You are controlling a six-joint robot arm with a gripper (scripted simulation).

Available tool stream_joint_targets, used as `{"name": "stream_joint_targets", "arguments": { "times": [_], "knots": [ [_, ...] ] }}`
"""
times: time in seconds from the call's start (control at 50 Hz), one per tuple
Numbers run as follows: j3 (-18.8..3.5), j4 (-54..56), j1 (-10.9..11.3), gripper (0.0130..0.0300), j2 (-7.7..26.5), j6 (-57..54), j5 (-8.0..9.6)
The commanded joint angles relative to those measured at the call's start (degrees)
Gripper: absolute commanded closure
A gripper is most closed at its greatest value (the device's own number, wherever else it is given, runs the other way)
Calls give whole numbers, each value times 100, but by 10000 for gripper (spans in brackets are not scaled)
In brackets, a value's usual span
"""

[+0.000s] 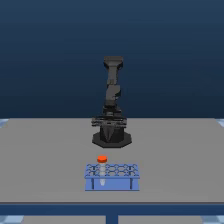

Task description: Pick up the centrifuge tube on the rack

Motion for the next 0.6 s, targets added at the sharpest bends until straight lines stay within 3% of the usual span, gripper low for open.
{"name": "stream_joint_targets", "arguments": {
  "times": [0.02, 0.6],
  "knots": [
    [0, 0, 0, 130, 0, 0, 0],
    [-5, -51, -2, 130, 8, 50, -4]
  ]
}}
